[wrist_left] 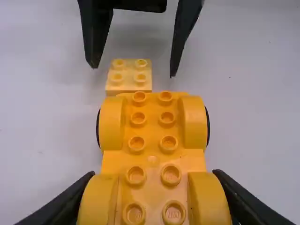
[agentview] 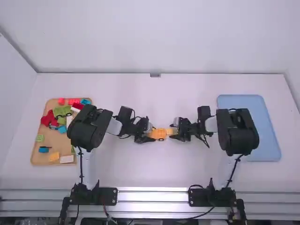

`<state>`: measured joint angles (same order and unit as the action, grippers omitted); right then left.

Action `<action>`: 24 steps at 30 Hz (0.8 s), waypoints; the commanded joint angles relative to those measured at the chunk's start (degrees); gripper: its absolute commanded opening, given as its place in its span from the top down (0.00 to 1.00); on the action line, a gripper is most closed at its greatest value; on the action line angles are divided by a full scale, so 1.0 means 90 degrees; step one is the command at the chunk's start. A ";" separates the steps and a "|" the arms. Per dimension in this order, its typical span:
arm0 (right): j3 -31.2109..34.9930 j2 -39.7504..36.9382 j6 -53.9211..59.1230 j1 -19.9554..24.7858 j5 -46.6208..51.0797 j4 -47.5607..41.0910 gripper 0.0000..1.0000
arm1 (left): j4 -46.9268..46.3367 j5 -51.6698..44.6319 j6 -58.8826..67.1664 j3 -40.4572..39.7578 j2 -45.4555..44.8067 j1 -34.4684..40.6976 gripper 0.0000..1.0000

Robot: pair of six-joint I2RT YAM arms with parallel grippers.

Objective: Assemble lego blocks to make yellow taxi

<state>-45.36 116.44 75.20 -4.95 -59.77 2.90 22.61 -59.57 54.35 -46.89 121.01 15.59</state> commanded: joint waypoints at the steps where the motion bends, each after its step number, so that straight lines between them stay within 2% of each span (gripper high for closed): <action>1: 0.0032 0.0058 0.0000 -0.0112 0.0068 -0.0005 0.44 | -0.0102 0.0226 -0.0243 0.0012 0.0109 0.0024 0.54; 10: 0.0039 0.0063 -0.0034 0.0058 0.0126 -0.0056 0.46 | -0.0121 0.0223 -0.0396 -0.0051 0.0109 0.0022 0.54; 13: 0.0039 0.0129 -0.0039 0.0027 0.0126 -0.0017 0.50 | -0.0143 0.0226 -0.0393 -0.0044 0.0109 0.0022 0.55; 16: 0.0017 0.0185 -0.0041 -0.0012 0.0199 -0.0027 0.59 | -0.0136 0.0250 -0.0393 -0.0007 0.0109 0.0024 0.55; 19: -0.0058 0.0197 -0.0068 -0.0058 0.0199 -0.0109 0.75 | -0.0119 0.0386 -0.0396 0.0053 0.0109 0.0022 0.55; 24: -0.0146 0.0197 -0.0372 -0.0022 0.0464 -0.0199 0.84 | -0.0117 0.0743 -0.0393 0.0104 0.0109 0.0024 0.55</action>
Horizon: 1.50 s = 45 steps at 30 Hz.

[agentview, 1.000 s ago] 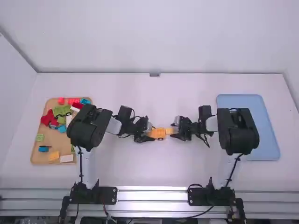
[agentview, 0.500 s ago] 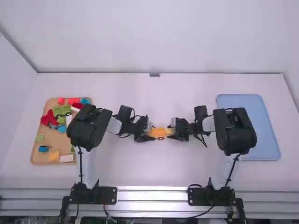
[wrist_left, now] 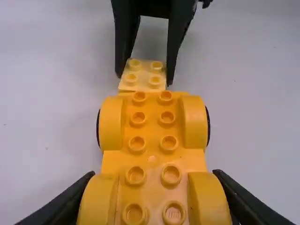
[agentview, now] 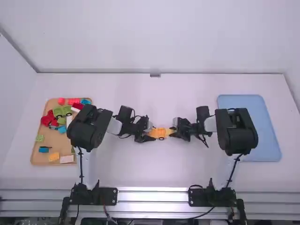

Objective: Assemble lego blocks to make yellow taxi

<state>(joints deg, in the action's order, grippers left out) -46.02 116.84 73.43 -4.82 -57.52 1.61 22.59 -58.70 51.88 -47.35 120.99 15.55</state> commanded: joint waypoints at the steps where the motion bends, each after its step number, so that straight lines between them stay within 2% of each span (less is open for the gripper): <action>1: -0.0124 0.0151 -0.0180 -0.0070 0.0228 -0.0155 0.84 | -0.0121 0.0648 -0.0112 0.0165 0.0112 0.0029 0.55; 9: -0.0646 0.0027 -0.0126 -0.0095 0.0209 -0.1076 0.84 | -0.0068 0.0648 0.0503 0.0335 0.0112 0.0029 0.60; 14: -0.1229 -0.0194 0.0923 -0.0102 0.0209 -0.2582 0.85 | -0.0083 0.0816 0.0488 0.0376 0.0112 0.0029 0.66; 18: -0.1348 -0.0554 0.1426 -0.0282 0.0240 -0.3186 0.87 | -0.0143 0.1297 0.0316 0.0376 0.0112 0.0034 0.66; 24: -0.1333 -0.0933 0.0882 -0.0627 0.0685 -0.3019 0.88 | -0.0124 0.1292 0.0316 0.0389 0.0112 0.0034 0.66; 28: -0.1049 -0.1090 -0.0032 -0.1049 0.1158 -0.2081 0.88 | -0.0104 0.1290 0.0311 0.0393 0.0112 0.0034 0.65; 31: -0.0731 -0.1071 -0.0187 -0.1234 0.1129 -0.1409 0.86 | -0.0138 0.1292 0.0311 0.0381 0.0112 0.0029 0.66; 36: -0.0423 -0.1071 -0.0903 -0.1209 0.0942 -0.0729 0.85 | -0.0124 0.1292 0.0311 0.0401 0.0112 0.0029 0.65; 45: -0.0131 -0.1071 -0.1035 -0.1355 0.0974 -0.0279 0.84 | -0.0085 0.1292 0.0233 0.0396 0.0112 0.0029 0.64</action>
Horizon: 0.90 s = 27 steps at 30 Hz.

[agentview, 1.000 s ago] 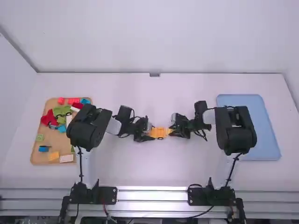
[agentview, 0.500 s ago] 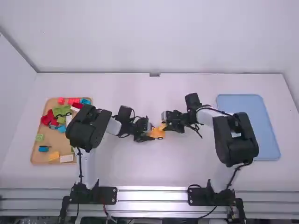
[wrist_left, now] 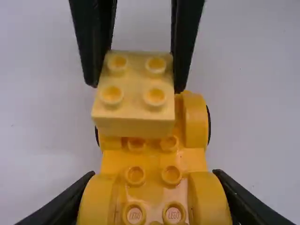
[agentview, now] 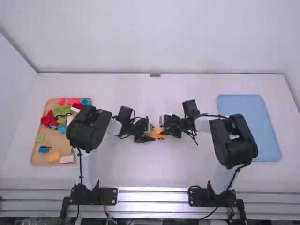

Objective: Assemble lego blocks to make yellow taxi

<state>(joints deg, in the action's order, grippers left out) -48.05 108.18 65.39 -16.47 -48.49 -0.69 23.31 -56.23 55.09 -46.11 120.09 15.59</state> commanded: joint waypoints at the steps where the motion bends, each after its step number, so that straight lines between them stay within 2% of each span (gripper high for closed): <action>1: 0.0104 -0.0109 -0.0340 -0.0090 0.0083 0.0046 0.84 | -0.0158 0.1018 -0.0204 0.0250 0.0211 0.0024 0.64; 17: 0.0100 -0.0063 -0.0573 -0.0090 0.0440 0.0029 0.82 | -0.0209 0.1018 -0.0192 0.0236 0.0211 0.0024 0.64; 20: 0.0097 -0.0063 -0.0571 -0.0073 0.0440 0.0032 0.72 | -0.0204 0.1018 -0.0192 0.0236 0.0211 0.0024 0.64; 21: 0.0092 -0.0063 -0.0573 -0.0075 0.0437 0.0032 0.63 | -0.0206 0.1020 -0.0192 0.0231 0.0211 0.0024 0.64; 22: 0.0092 -0.0063 -0.0571 -0.0078 0.0415 0.0044 0.59 | -0.0199 0.1018 -0.0187 0.0238 0.0211 0.0024 0.63; 27: 0.0092 -0.0068 -0.0612 -0.0078 0.0386 0.0192 0.54 | -0.0204 0.1018 -0.0192 0.0238 0.0211 0.0024 0.63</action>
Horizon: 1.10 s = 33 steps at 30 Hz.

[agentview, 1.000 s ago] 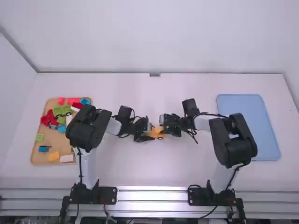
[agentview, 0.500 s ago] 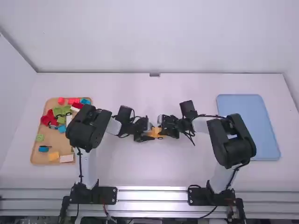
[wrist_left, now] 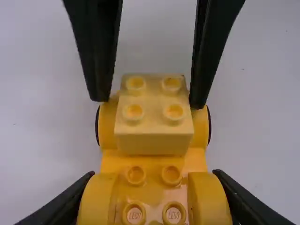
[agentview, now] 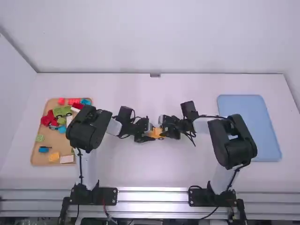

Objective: Assemble lego blocks to make yellow taxi

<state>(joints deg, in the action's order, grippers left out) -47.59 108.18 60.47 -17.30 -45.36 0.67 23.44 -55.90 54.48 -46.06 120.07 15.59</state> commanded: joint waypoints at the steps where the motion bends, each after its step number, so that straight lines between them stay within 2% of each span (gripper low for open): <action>1: 0.0041 -0.0070 -0.0102 0.0019 0.0017 0.0080 0.53 | -0.0219 0.0984 -0.0124 0.0233 0.0214 0.0024 0.63; 4: 0.0041 -0.0182 -0.0121 0.0107 -0.0194 0.0104 0.53 | -0.0219 0.0981 -0.0124 0.0233 0.0214 0.0024 0.63; 8: 0.0041 -0.0668 0.0420 0.0359 -0.1146 -0.0129 0.51 | -0.0216 0.0981 -0.0124 0.0233 0.0214 0.0024 0.62; 11: 0.0041 -0.0869 0.0787 0.0478 -0.1379 -0.0362 0.49 | -0.0216 0.0984 -0.0124 0.0233 0.0214 0.0024 0.62; 12: 0.0041 -0.0877 0.0782 0.0476 -0.1350 -0.0374 0.56 | -0.0216 0.0984 -0.0124 0.0233 0.0214 0.0024 0.62; 13: 0.0041 -0.0860 0.0777 0.0442 -0.1248 -0.0376 0.88 | -0.0216 0.0984 -0.0121 0.0233 0.0214 0.0024 0.62; 14: 0.0041 -0.0797 0.0758 0.0359 -0.1030 -0.0420 1.00 | -0.0209 0.0984 -0.0124 0.0233 0.0214 0.0024 0.62; 23: -0.0070 -0.0066 0.0090 0.0027 -0.0087 -0.0444 1.00 | -0.0206 0.0984 -0.0121 0.0233 0.0214 0.0024 0.62; 33: -0.0597 0.0889 -0.0231 -0.0005 0.0447 -0.1282 1.00 | -0.0223 0.0981 -0.0126 0.0214 0.0214 0.0024 0.62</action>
<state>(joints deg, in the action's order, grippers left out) -53.15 111.96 59.37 -17.19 -51.96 -9.23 23.53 -54.92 53.82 -46.06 119.79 15.57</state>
